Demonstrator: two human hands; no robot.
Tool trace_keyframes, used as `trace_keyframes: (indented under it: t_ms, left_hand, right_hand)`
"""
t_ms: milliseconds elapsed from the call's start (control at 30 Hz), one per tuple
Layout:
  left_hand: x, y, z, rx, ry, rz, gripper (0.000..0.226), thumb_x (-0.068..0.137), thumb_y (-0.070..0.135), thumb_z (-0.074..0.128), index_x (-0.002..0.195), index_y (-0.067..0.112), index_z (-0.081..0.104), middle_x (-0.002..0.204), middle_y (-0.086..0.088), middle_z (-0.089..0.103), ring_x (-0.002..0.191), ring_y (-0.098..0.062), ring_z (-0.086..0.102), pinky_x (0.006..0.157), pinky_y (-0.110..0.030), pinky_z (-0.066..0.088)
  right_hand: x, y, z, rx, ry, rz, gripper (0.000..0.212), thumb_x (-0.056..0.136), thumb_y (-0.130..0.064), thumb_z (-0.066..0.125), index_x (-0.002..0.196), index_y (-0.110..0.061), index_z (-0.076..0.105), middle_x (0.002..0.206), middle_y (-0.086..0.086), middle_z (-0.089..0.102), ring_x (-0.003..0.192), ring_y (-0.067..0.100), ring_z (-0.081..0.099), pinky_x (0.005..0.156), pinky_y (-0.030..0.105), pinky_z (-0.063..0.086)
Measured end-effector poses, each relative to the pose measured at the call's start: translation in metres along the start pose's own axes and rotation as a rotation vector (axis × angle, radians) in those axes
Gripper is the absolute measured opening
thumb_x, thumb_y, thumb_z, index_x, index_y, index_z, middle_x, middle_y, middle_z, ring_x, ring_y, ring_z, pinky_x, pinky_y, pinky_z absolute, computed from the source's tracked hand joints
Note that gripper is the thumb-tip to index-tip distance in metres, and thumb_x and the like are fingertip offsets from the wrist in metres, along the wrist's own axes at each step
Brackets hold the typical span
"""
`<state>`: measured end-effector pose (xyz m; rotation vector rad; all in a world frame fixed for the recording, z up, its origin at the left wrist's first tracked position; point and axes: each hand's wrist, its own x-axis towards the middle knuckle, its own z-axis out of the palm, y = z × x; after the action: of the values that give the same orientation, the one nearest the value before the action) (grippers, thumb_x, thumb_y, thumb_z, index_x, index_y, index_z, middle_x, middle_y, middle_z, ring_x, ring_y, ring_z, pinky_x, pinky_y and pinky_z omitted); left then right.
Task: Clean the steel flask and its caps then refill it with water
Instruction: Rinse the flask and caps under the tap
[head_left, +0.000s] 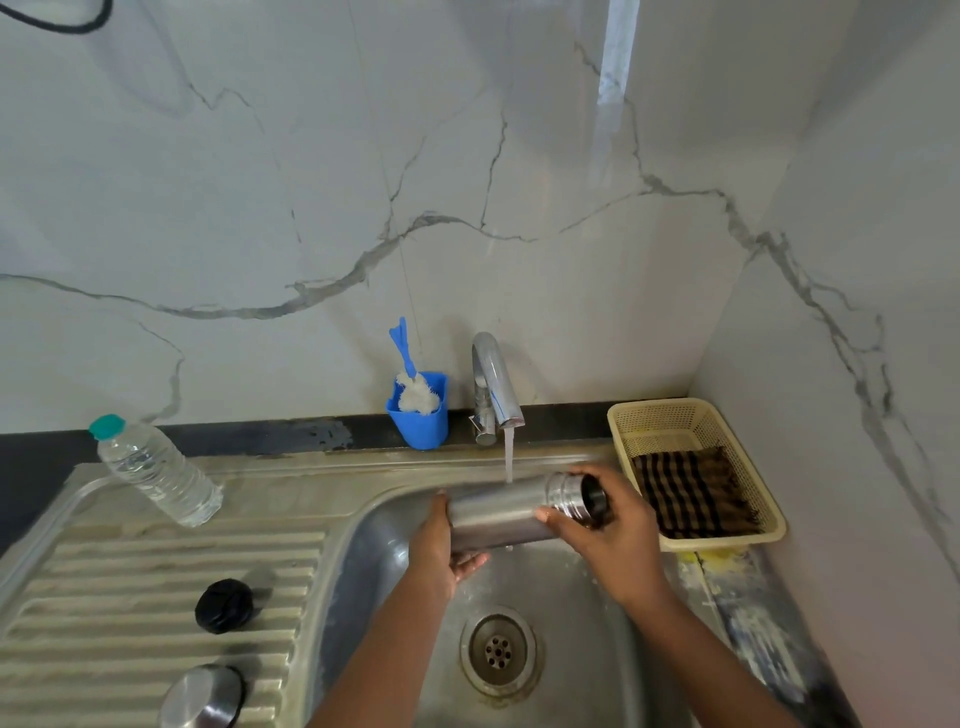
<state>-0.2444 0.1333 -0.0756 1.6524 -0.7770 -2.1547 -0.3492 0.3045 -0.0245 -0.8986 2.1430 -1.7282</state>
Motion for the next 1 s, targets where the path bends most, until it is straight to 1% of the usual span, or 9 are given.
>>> trace_keyframes:
  t_ms: [100,167,267,367,500,633,733,867,1000]
  left_hand:
    - [0.002,-0.005,-0.003,0.121,0.008,0.028,0.039,0.102,0.044,0.044,0.124,0.011,0.048,0.110,-0.023,0.060,0.090,-0.036,0.064,0.069,-0.045,0.058]
    - [0.001,-0.008,-0.004,0.311,-0.004,0.047,0.033,0.105,0.034,0.036,0.126,0.012,0.050,0.114,-0.019,0.060,0.092,-0.032,0.064,0.069,-0.042,0.058]
    - [-0.009,-0.013,-0.003,0.494,-0.136,0.108,0.028,0.105,0.015,0.038,0.128,0.016,0.053,0.112,-0.011,0.064,0.093,-0.024,0.065,0.062,-0.033,0.057]
    - [-0.017,-0.016,0.001,0.665,-0.283,0.278,0.051,0.089,-0.008,0.053,0.133,0.016,0.047,0.111,-0.003,0.061,0.097,-0.014,0.060,0.071,-0.024,0.050]
    - [-0.029,-0.012,0.017,0.582,-0.384,0.449,0.070,0.070,-0.005,0.081,0.125,0.020,0.046,0.114,-0.005,0.063,0.102,-0.017,0.064,0.073,-0.021,0.051]
    - [-0.037,-0.003,0.031,0.446,-0.393,0.628,0.069,0.072,-0.001,0.084,0.126,0.016,0.044,0.112,-0.002,0.067,0.094,-0.005,0.069,0.071,-0.015,0.053]
    - [-0.037,0.004,0.032,0.398,-0.424,0.601,0.071,0.078,0.006,0.081,0.130,0.024,0.037,0.120,-0.001,0.064,0.101,-0.007,0.067,0.074,-0.018,0.054]
    - [-0.034,0.010,0.027,0.356,-0.539,0.502,0.058,0.088,0.011,0.070,0.132,0.036,0.043,0.122,-0.002,0.067,0.108,-0.018,0.067,0.080,-0.032,0.056]
    - [-0.032,0.006,0.026,0.279,-0.623,0.410,0.066,0.078,0.010,0.077,0.134,0.029,0.049,0.117,-0.005,0.071,0.105,-0.022,0.069,0.080,-0.033,0.055]
  right_hand:
    - [0.022,-0.012,0.016,-0.194,-0.063,-0.053,0.048,0.062,-0.066,0.079,0.097,-0.038,0.060,0.092,-0.018,0.064,0.082,0.000,0.063,0.068,0.023,0.055]
    - [0.038,-0.016,0.028,-0.250,-0.099,-0.067,0.045,0.060,-0.058,0.084,0.089,-0.033,0.061,0.086,-0.014,0.060,0.076,-0.001,0.059,0.064,0.020,0.049]
    - [0.058,-0.018,0.043,-0.353,-0.165,-0.015,0.047,0.058,-0.049,0.090,0.089,-0.026,0.064,0.083,-0.013,0.054,0.075,0.001,0.055,0.061,0.017,0.038]
    - [0.071,-0.019,0.052,-0.435,-0.230,0.073,0.050,0.061,-0.052,0.086,0.099,-0.025,0.068,0.094,-0.007,0.062,0.085,0.010,0.062,0.069,0.023,0.048]
    - [0.085,-0.034,0.060,-0.554,-0.253,0.148,0.041,0.064,-0.053,0.080,0.092,-0.026,0.065,0.088,-0.006,0.067,0.083,0.016,0.066,0.069,0.027,0.051]
    - [0.092,-0.047,0.062,-0.598,-0.241,0.234,0.059,0.069,-0.071,0.070,0.101,-0.023,0.062,0.091,-0.005,0.064,0.089,0.018,0.064,0.069,0.028,0.046]
    - [0.089,-0.044,0.059,-0.425,-0.240,0.158,0.058,0.067,-0.081,0.064,0.091,-0.029,0.062,0.088,-0.008,0.062,0.082,0.012,0.064,0.070,0.032,0.053]
    - [0.068,-0.020,0.054,-0.052,-0.385,0.166,0.042,0.082,-0.062,0.066,0.114,-0.035,0.059,0.114,0.000,0.055,0.100,0.010,0.062,0.087,0.028,0.053]
    - [0.037,-0.013,0.041,0.229,-0.402,0.218,0.028,0.095,-0.045,0.058,0.121,-0.049,0.049,0.113,-0.022,0.065,0.098,-0.003,0.066,0.078,0.016,0.054]
